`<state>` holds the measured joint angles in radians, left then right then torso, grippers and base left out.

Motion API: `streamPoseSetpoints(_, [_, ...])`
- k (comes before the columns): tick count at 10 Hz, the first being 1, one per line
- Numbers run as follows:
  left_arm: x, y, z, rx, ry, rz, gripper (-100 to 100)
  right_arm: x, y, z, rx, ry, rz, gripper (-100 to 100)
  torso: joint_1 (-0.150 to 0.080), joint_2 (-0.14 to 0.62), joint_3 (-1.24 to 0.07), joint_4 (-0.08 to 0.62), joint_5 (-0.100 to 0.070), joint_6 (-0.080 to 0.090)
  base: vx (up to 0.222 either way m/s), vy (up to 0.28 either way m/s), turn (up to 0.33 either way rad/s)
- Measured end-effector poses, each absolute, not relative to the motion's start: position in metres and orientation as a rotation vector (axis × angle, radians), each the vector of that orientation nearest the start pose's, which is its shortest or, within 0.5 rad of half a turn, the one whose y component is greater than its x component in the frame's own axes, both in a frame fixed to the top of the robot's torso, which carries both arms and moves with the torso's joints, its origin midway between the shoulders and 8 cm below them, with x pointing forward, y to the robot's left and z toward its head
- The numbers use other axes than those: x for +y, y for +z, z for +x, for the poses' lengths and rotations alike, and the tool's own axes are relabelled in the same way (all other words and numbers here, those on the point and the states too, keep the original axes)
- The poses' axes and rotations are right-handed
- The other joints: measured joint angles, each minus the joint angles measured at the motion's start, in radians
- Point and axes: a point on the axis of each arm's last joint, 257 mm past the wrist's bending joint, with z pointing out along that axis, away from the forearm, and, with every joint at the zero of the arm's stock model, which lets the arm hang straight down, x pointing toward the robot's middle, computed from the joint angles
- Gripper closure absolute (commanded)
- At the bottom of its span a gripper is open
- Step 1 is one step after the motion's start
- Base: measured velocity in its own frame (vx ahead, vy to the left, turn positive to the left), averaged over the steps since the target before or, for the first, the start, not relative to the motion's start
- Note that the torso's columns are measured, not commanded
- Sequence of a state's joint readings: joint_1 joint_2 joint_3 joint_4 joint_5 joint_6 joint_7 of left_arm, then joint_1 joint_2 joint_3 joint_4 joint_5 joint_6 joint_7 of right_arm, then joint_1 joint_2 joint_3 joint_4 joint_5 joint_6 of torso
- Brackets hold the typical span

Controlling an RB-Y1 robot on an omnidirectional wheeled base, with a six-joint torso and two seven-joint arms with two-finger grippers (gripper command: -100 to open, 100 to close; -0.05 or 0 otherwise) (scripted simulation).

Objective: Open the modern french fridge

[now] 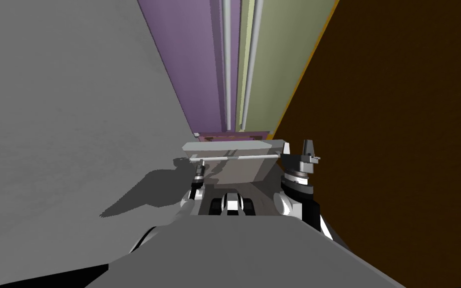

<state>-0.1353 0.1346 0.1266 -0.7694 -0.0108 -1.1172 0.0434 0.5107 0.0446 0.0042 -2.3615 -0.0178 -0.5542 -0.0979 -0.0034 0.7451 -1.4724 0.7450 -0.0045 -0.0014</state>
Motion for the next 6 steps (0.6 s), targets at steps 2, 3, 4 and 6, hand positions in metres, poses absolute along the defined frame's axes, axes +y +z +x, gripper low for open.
streamPoseSetpoints(2, [0.304,-0.251,0.484,0.889,-1.294,-0.815,100,-0.281,0.066,0.314,0.450,1.429,0.626,0,0.000,0.001,0.001,0.002,-0.001,-0.002,-0.103,-0.024,0.037])
streamPoseSetpoints(3, [0.303,-0.251,0.486,0.890,-1.297,-0.816,100,-0.281,0.066,0.314,0.450,1.429,0.626,0,0.000,0.001,0.000,0.003,-0.002,-0.001,-0.070,-0.006,0.046])
streamPoseSetpoints(4, [0.301,-0.250,0.492,0.891,-1.301,-0.813,100,-0.281,0.066,0.314,0.450,1.429,0.626,0,0.000,0.001,0.001,0.003,-0.002,-0.001,-0.098,-0.001,0.053])
streamPoseSetpoints(6, [0.297,-0.245,0.499,0.892,-1.313,-0.800,100,-0.281,0.066,0.314,0.450,1.429,0.626,0,0.000,0.006,0.004,0.005,-0.003,-0.002,-0.089,-0.013,0.033])
